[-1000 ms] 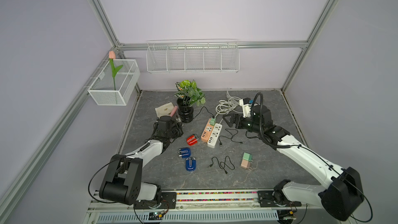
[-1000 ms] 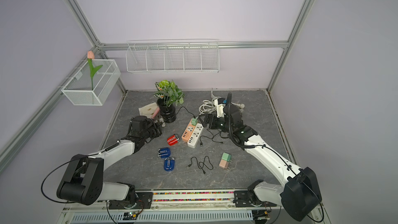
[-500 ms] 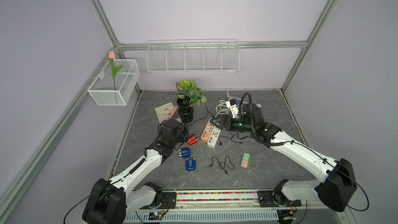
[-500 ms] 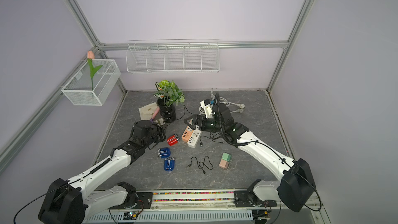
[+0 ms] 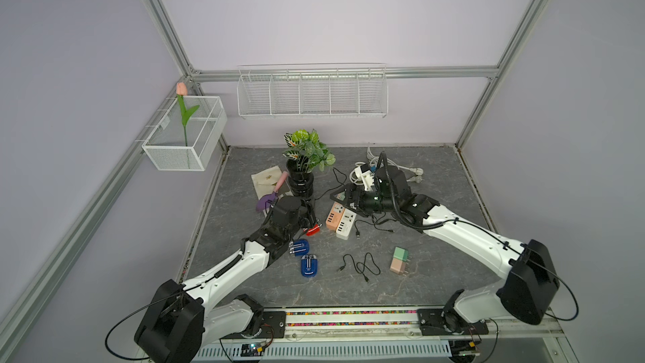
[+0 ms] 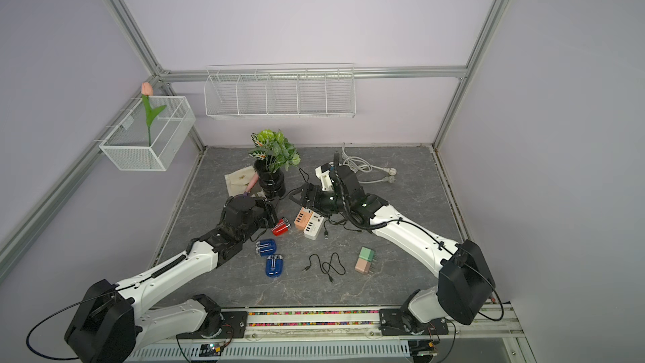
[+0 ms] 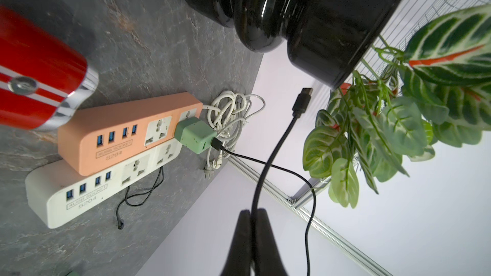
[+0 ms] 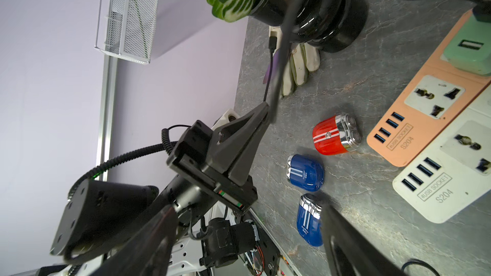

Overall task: Charge the electric shaver
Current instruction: Pick up the charging cable from the center of the board.

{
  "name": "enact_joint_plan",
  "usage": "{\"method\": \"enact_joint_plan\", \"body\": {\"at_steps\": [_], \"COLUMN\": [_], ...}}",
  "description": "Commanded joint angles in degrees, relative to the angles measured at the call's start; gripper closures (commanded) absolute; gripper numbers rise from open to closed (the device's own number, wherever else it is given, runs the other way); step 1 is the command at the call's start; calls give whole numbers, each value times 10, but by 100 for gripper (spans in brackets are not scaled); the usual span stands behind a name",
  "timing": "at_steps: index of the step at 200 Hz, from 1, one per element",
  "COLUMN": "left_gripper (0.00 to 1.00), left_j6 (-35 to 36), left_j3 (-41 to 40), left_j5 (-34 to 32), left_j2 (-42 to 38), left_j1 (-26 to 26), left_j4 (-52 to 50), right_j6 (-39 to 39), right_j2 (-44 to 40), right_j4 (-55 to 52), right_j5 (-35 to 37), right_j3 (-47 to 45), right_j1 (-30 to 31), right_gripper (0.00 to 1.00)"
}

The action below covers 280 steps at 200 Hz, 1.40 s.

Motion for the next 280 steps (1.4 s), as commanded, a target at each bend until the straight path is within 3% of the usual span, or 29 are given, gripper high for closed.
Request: {"method": "enact_joint_plan", "body": {"at_steps": [1, 67, 112, 152, 208, 241, 266, 280], "left_gripper": [100, 100, 100, 100, 100, 100, 62, 50], "left_j6": [-35, -36, -37, -38, -48, -50, -50, -35], "left_j3": [31, 49, 57, 59, 57, 51, 33, 27], "left_j5": [-5, 10, 12, 14, 12, 11, 11, -3], "left_j2": [6, 28, 39, 51, 49, 41, 20, -5], "left_j1": [-9, -34, -41, -45, -55, -55, -55, -54], "left_j4": [17, 20, 27, 45, 47, 48, 36, -9], "right_j6": [46, 85, 111, 117, 123, 115, 80, 53], "right_j2": [12, 57, 75, 87, 91, 64, 37, 17], "right_j4": [20, 63, 79, 70, 66, 40, -10, -33], "right_j5": [14, 41, 38, 36, 38, 36, 17, 2], "right_j3": [13, 40, 41, 48, 55, 41, 37, 29], "right_j1": [3, 2, -2, -4, -15, -24, -39, -48], "right_gripper": [17, 35, 59, 63, 87, 93, 93, 93]}}
